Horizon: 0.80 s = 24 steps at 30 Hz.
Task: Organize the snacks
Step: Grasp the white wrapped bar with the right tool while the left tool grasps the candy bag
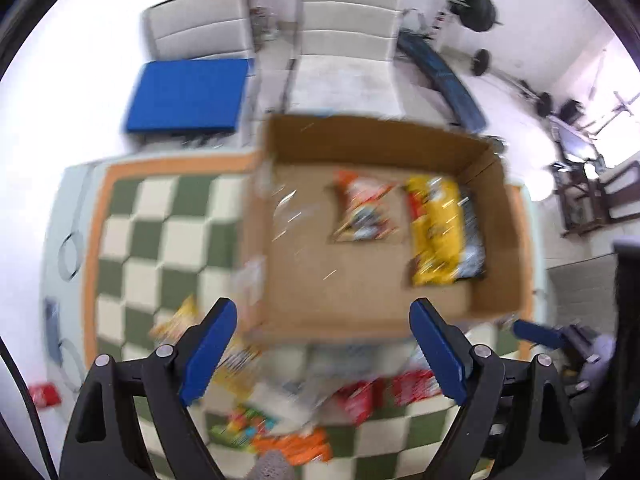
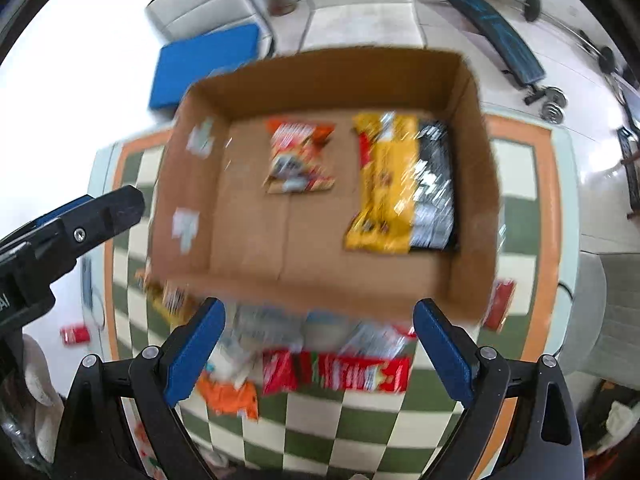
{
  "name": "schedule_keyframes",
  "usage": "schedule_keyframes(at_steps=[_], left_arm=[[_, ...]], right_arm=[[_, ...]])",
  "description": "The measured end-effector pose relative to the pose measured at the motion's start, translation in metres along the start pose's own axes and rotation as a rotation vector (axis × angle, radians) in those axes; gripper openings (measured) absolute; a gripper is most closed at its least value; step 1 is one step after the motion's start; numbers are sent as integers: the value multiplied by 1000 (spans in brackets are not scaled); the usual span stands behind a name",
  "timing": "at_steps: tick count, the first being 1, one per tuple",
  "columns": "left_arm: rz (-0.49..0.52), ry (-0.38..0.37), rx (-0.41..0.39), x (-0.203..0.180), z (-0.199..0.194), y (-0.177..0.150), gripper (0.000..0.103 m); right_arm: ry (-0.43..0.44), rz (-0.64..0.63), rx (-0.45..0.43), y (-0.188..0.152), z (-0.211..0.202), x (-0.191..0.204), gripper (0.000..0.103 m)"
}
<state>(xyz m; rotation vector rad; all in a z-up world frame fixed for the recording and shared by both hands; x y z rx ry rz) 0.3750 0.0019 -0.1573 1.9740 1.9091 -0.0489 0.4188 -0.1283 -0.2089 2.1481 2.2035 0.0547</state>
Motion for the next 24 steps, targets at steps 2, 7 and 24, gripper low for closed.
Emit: schedule_keyframes(at_steps=[2,7,24], left_arm=[[-24,94,1,26,-4,-40,89],[-128,259,73,91,6,-122,88],[-72,306,251,159,69,-207,88]], right_arm=[[14,-76,14,-20,3,20,97],[-2,-309,57,-65,31,86,97],[-159,-613,237,-101,176,238,57]])
Point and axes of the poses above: each gripper's, at about its wrist camera, not at the fingertips, and z roughly the way its jaws point, x to its left, y to its top, the point moved 1 cm from there along z, roughly the way its jaws point, and after that the axes turned 15 degrees about -y, right-handed, at the moved point
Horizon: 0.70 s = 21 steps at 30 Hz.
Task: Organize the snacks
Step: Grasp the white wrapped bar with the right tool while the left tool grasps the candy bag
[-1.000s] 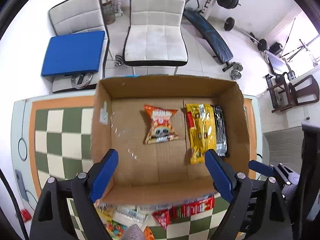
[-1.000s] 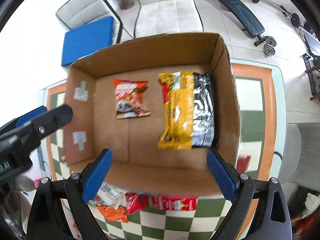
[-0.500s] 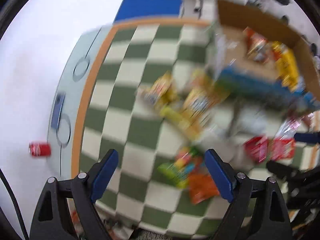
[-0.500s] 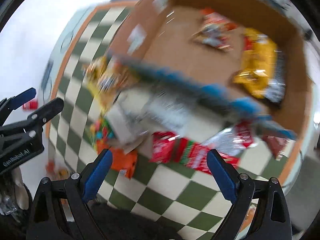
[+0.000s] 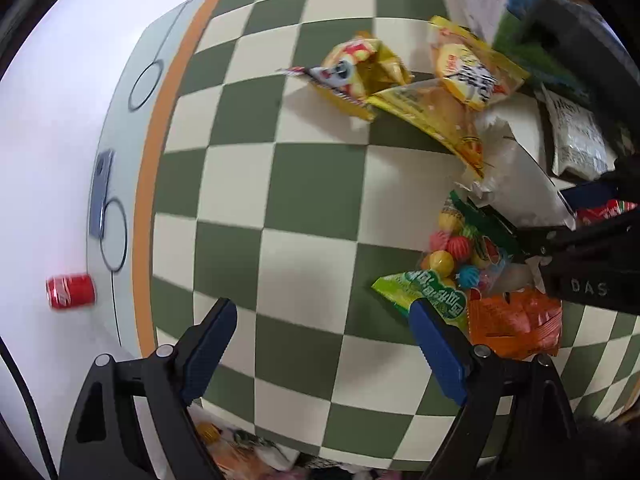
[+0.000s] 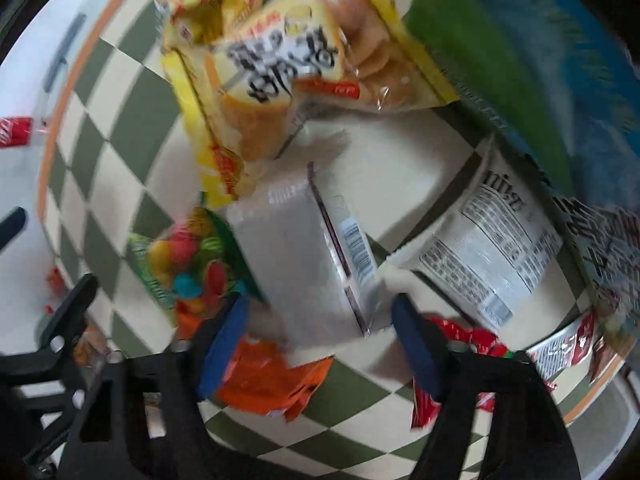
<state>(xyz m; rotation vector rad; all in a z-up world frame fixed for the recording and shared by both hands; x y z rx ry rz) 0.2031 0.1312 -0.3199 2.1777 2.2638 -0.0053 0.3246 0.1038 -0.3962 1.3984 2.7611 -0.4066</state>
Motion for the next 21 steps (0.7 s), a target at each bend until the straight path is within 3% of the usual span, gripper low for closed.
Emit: schedule_keyframes(at_steps=[4,9,14,18,21], left_arm=[[108,-26,21,-18,4,10,88],[254,-6,110,-47,32,26,90],[312,-89,161,-63,45,39,92],[369,-98,217,-74,59,35,92],[324,-110,238,-67,67,34,90]], right_arm=[[8,107,13,-9,3,-16,52],[115,281,88,-42,16,-45,53],[184,369,129,-66,33,-55,54],[201,402,132,-76,41,-60,55],[195,410,121,-84,44,-61,55]])
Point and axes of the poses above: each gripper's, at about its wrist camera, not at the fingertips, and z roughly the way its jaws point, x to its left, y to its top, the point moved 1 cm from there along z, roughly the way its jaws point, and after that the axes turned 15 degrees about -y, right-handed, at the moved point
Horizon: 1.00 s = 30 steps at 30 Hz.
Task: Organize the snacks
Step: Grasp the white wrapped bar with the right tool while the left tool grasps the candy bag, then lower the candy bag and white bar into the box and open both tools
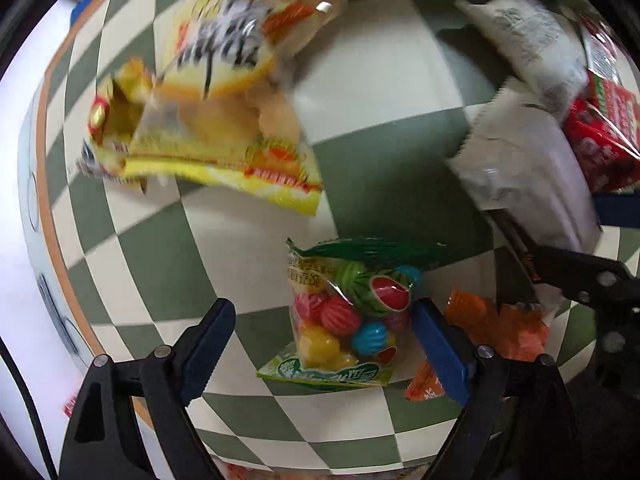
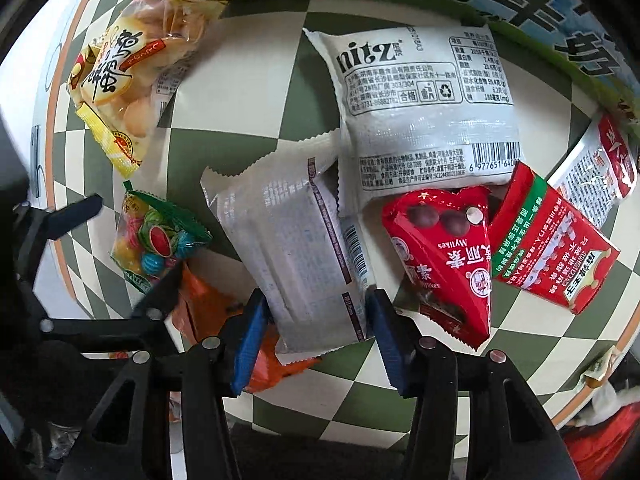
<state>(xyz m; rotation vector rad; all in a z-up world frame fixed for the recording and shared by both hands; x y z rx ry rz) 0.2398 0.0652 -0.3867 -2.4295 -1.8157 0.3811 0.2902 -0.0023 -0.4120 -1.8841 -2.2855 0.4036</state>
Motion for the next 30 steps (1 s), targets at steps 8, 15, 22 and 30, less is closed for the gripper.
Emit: schedule_keyframes(at_steps=[8,15,22,30], left_arm=[[-331,-147,-61,62,-6,-18,90],[-226,-83,-39,44,4,-29,80],[-228,-70,-86,26,-5,-35,50],[-300,-150,-134,0,-23,-51,50]], right_arm=[[30,69,34,-23,5,-16,55],[18,94,52,-20,14,-16,59],[-41,80,-7,-32,15,-4,54],[23,97,-66,-64,2,-10,49]])
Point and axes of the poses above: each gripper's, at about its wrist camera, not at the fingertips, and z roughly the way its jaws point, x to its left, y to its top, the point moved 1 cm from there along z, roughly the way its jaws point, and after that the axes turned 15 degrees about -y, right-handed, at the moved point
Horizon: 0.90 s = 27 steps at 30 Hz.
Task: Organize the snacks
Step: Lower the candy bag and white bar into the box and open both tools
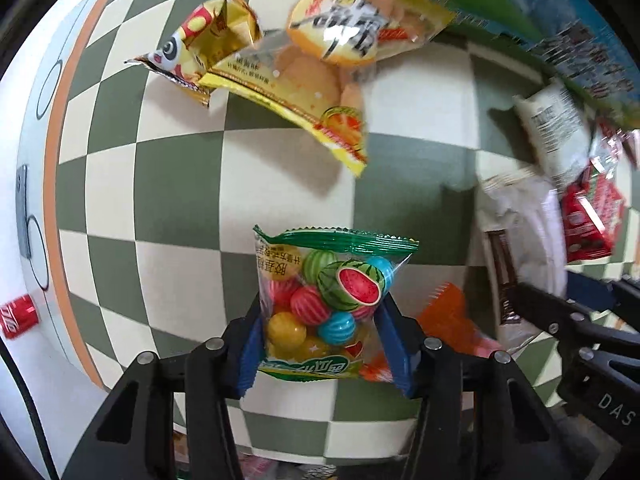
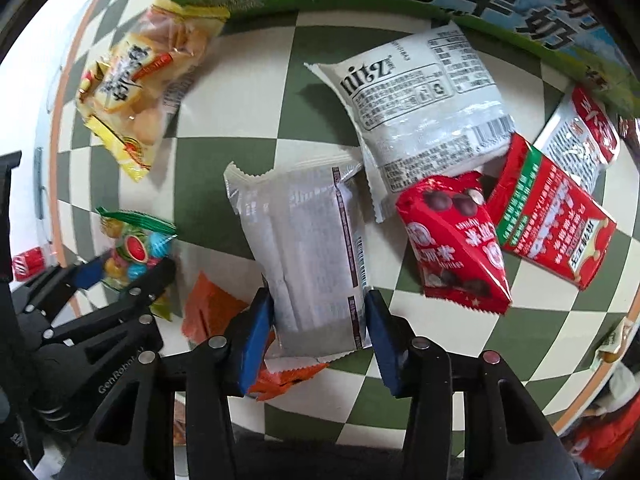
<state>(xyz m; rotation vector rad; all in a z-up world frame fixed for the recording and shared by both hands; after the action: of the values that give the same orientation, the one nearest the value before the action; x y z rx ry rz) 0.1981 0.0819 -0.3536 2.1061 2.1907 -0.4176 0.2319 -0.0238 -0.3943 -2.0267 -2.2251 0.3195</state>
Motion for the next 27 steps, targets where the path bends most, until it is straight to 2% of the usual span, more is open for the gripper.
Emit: schedule_keyframes(at_steps=[7,10,12,13,14,15,19,22,27], left_arm=[[-15,-83,-82,-23,-51,-1,50],[0,-122,-132,-37,-80,-3,50],[23,-142,-164,-48,-103,8,50],[27,-151,-178,-52,-114,14,50],[37,-167,-192,-57,-127,23,50],[50,-180,-196,-70,-138,44,50],[69,-214,-229,-92,-159,68,50],[77,-241,-232,-105,-170,99,50],[45,-274,-199,-123,-167,158,50]], right_arm=[[119,21,-42,-23,-36,-26,48],[165,34,-61,-28,-59,-39,48],[190,39,-87,-19,-82,-49,48],[211,44,-104,-23,-93,-56,48],[225,51,-114,-14,-106,-62,48],[240,60,-127,-13,-116,-68,48],[305,118,-206,-8,-161,-90,48],[336,173,-294,12,-200,-100,48],[300,247,-401,56,-236,-128,48]])
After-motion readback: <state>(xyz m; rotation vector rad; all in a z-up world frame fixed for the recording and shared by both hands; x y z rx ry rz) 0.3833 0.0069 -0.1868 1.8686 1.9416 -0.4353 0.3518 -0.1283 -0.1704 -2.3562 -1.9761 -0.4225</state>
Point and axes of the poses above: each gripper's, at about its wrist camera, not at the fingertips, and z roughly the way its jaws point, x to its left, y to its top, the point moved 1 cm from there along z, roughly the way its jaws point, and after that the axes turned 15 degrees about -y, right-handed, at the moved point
